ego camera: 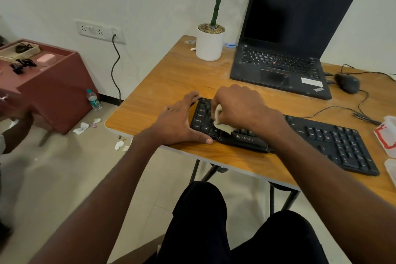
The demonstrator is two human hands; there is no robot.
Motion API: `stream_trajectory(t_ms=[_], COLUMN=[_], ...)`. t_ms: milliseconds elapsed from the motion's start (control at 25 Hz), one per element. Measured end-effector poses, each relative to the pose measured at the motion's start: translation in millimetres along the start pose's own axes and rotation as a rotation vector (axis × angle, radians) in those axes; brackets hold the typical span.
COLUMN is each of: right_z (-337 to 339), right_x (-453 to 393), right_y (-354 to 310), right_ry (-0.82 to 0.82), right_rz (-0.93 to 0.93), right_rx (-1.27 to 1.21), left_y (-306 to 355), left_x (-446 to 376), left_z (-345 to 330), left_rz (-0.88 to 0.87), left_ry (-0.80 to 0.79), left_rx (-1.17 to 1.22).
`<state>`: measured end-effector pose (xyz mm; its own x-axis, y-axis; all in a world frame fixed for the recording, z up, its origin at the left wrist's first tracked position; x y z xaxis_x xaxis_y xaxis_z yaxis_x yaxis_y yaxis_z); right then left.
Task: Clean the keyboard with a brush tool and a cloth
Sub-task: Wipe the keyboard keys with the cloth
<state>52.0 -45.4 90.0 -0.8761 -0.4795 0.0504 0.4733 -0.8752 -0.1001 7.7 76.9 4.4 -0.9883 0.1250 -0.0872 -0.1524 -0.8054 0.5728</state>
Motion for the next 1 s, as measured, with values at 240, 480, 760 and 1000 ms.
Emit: stream_trajectory(t_ms=[240,480,760,1000], right_z=[-17.8,5.0,-5.9,-16.2], right_x=[0.2,-1.0,17.8,25.8], right_y=[-23.0,-4.2,2.0,-26.5], right_ry=[-0.119,0.118,0.066,0.115], right_rz=[0.108,0.057,0.088,0.199], right_rx=[-0.189,-0.097,-0.003,-0.243], left_y=[-2.2,-1.4,2.0,-1.8], left_x=[-1.3,-0.9,-1.0,-1.1], left_z=[-1.2,0.4,2.3,0.4], left_rz=[-0.003,0.002,0.002,-0.009], left_ry=[-0.007,0.0,0.011,0.003], left_rx=[0.0,0.009,0.013,0.031])
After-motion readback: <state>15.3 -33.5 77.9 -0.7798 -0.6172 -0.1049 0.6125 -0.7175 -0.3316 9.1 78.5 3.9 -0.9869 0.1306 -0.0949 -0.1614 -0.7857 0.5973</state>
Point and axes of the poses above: each hand's wrist, its own x-axis away from the middle knuckle, its own z-axis out of the back of the hand, y = z × x, the point moved 9 cm from there along -x, towards the middle knuckle, and after that the axes turned 11 degrees about -z, right-handed, at the moved point
